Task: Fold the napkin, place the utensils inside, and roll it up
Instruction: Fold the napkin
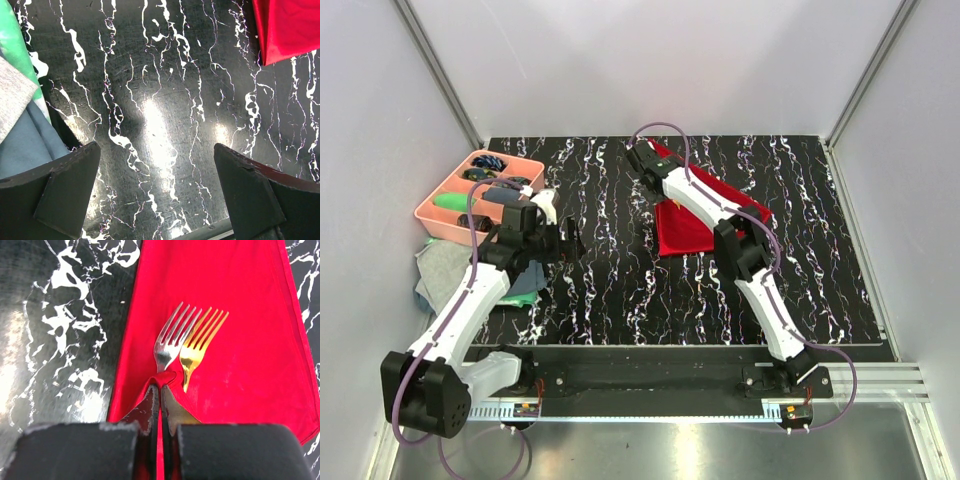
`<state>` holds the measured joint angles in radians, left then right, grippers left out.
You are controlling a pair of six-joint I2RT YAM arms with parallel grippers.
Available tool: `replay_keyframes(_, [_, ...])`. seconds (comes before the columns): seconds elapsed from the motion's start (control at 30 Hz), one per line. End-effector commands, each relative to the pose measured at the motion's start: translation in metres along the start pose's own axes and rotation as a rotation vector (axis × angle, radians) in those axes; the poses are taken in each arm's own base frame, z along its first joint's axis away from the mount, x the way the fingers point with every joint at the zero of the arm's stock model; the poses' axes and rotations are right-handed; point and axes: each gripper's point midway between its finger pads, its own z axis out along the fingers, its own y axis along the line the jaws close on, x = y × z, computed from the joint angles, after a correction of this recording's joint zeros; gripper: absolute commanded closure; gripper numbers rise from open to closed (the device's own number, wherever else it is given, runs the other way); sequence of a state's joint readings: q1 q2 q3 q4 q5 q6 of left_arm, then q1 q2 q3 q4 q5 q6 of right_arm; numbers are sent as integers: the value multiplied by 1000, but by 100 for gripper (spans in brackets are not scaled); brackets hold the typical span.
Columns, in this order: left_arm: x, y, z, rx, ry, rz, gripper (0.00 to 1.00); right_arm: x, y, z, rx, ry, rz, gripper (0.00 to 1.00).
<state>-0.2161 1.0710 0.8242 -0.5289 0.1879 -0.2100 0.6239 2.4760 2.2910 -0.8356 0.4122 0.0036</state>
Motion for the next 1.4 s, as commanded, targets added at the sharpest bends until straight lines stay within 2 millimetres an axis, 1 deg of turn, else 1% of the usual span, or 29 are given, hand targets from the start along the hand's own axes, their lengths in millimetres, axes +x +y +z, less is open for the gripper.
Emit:
replay_keyframes(0.0, [-14,-6,1,25,-37,15,1,-16,-18,5,61,-38,-9,100])
replay_keyframes(0.1, [-14,-7,1,27,-35,16,1,-16,-20,9,72,-37,-11,100])
replay_keyframes(0.17, [-14,-6,2,24,-34,16,1,-21,-23,10,79,-48,-10,100])
replay_keyframes(0.2, [-14,-6,2,26,-34,16,1,-19,-22,14,86,-44,-15,100])
replay_keyframes(0.23, [-14,-6,2,25,-31,15,1,-23,-24,14,91,-54,-17,100])
replay_keyframes(0.27, [-14,-6,2,26,-32,16,1,-23,-25,17,99,-53,-20,100])
replay_keyframes(0.3, [-13,-6,2,25,-29,15,1,-27,-26,16,103,-63,-19,100])
replay_keyframes(0.37, [-13,-6,3,25,-28,15,1,-26,-28,21,113,-59,-20,100])
replay_keyframes(0.5, [-12,-6,4,26,-21,14,1,-30,-30,25,117,-70,-20,100])
replay_keyframes(0.77, [-12,-6,5,30,-16,13,1,-39,-26,30,108,-100,-17,100])
replay_keyframes(1.0, [-11,-7,6,33,-9,11,1,-38,-22,35,97,-103,-29,100])
replay_keyframes(1.13, [-10,-7,7,35,-4,9,1,-42,-20,36,90,-116,-27,100])
replay_keyframes(1.37, [-10,-7,8,37,1,8,1,-39,-20,42,95,-111,-26,99])
